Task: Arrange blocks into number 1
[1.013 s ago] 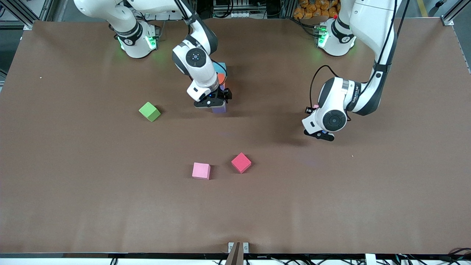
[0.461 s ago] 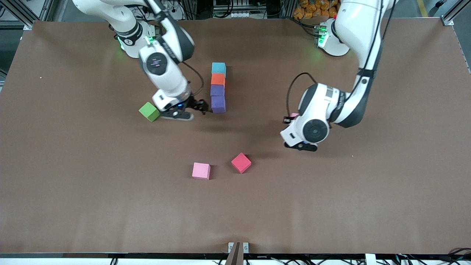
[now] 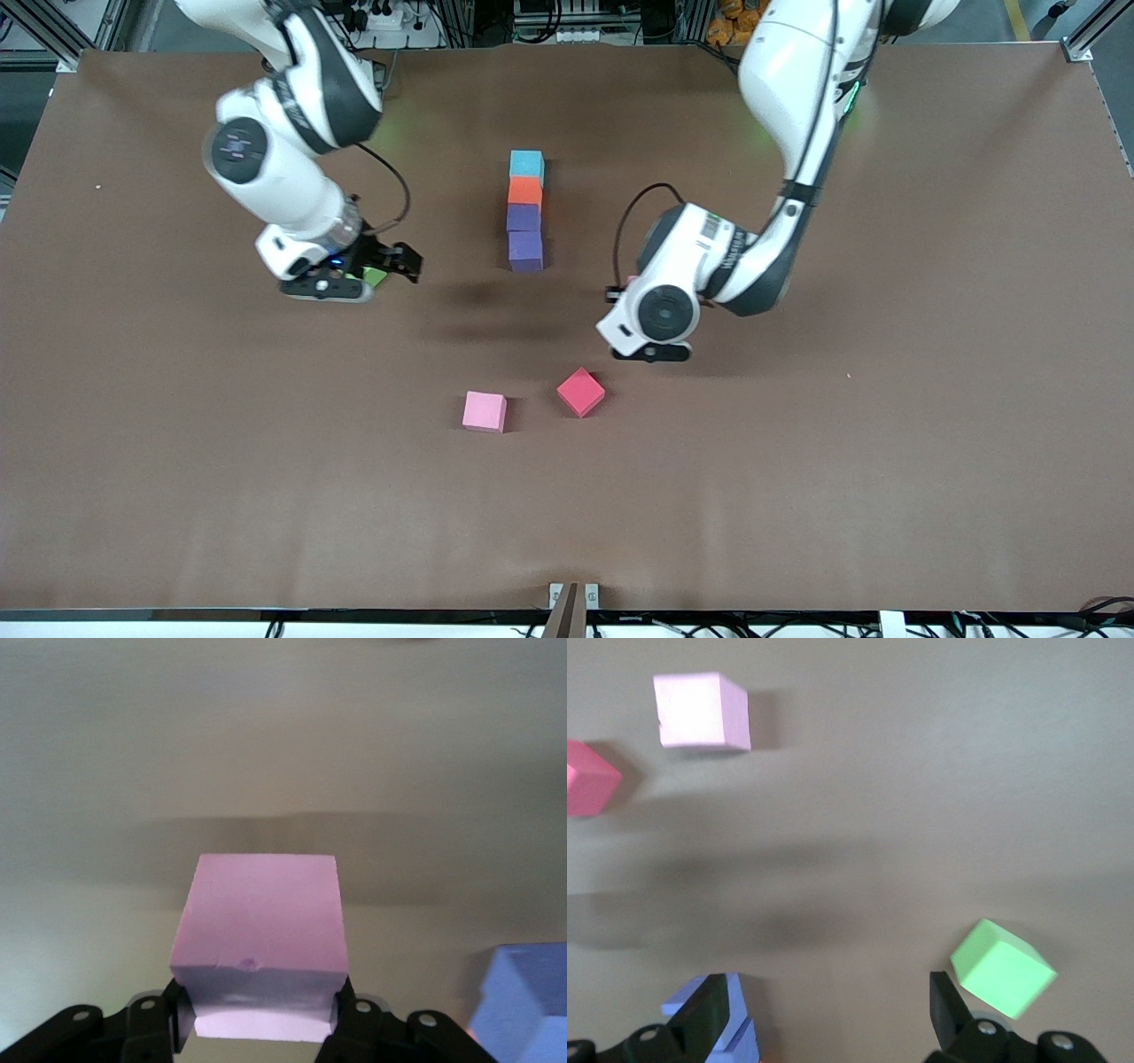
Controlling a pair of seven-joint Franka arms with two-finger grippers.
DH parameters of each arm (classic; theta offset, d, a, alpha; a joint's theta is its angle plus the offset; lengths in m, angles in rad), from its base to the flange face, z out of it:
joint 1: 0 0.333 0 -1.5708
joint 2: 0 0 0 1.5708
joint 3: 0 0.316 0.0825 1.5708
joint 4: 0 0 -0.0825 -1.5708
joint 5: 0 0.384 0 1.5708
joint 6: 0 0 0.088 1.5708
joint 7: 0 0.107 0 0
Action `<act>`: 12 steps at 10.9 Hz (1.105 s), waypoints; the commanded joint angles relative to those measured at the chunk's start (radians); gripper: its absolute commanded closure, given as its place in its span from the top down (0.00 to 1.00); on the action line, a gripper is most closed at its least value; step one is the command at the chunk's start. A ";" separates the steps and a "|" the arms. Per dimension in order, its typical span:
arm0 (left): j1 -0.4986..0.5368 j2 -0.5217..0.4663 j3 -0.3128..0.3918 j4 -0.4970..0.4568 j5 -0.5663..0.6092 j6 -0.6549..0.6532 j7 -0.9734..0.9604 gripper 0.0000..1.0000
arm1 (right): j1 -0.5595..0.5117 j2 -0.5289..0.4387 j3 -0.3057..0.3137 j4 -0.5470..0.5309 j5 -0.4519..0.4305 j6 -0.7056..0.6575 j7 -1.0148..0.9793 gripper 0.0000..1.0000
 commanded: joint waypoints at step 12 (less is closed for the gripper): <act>-0.157 0.114 -0.036 0.097 -0.025 0.263 -0.157 0.00 | -0.263 0.021 -0.088 0.447 -0.107 -0.378 -0.431 1.00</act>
